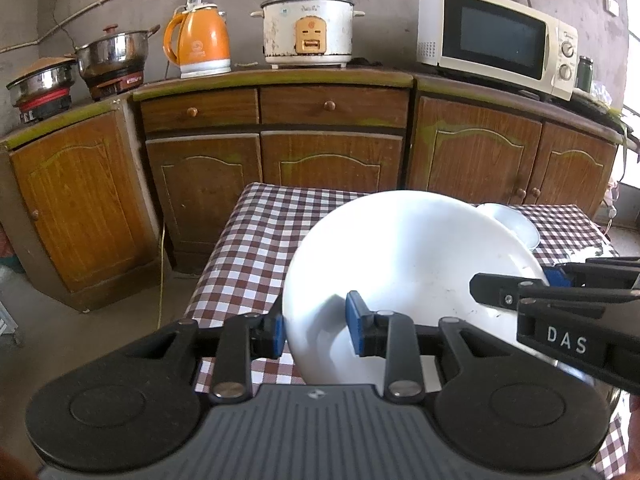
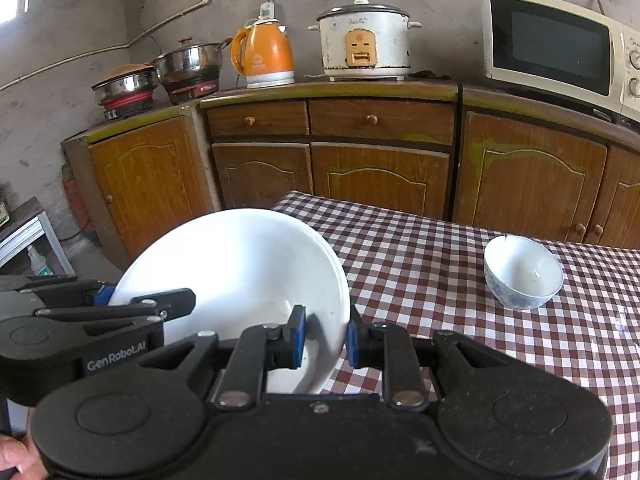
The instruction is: Organize plates and bowls
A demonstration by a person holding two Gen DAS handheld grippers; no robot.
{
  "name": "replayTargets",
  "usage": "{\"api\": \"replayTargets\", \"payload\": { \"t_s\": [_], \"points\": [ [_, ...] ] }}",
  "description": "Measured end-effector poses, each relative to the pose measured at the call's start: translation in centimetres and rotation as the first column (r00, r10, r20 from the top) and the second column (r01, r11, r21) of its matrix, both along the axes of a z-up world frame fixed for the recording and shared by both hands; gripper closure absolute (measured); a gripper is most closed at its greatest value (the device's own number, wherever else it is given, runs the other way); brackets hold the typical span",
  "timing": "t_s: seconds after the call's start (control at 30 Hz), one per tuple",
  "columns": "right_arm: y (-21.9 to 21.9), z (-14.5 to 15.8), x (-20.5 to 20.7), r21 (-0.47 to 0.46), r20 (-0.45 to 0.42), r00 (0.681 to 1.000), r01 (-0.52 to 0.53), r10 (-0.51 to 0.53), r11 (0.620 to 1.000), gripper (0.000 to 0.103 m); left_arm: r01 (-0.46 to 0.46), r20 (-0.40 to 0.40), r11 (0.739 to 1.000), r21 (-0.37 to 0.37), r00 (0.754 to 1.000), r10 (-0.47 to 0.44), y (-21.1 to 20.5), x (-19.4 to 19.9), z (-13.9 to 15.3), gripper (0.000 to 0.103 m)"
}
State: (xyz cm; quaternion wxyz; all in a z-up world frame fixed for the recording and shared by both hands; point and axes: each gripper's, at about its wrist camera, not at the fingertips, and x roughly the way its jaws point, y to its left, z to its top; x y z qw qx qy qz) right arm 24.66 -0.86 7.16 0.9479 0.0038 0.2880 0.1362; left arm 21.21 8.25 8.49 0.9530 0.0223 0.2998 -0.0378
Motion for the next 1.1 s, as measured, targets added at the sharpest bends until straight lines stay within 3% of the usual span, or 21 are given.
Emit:
{"api": "replayTargets", "payload": {
  "t_s": [1.1],
  "points": [
    [-0.1, -0.6, -3.6, 0.006, -0.005, 1.0, -0.014, 0.014, 1.0, 0.077, -0.005, -0.011, 1.0, 0.002, 1.0, 0.006, 0.2, -3.4, -0.2, 0.071]
  ]
}}
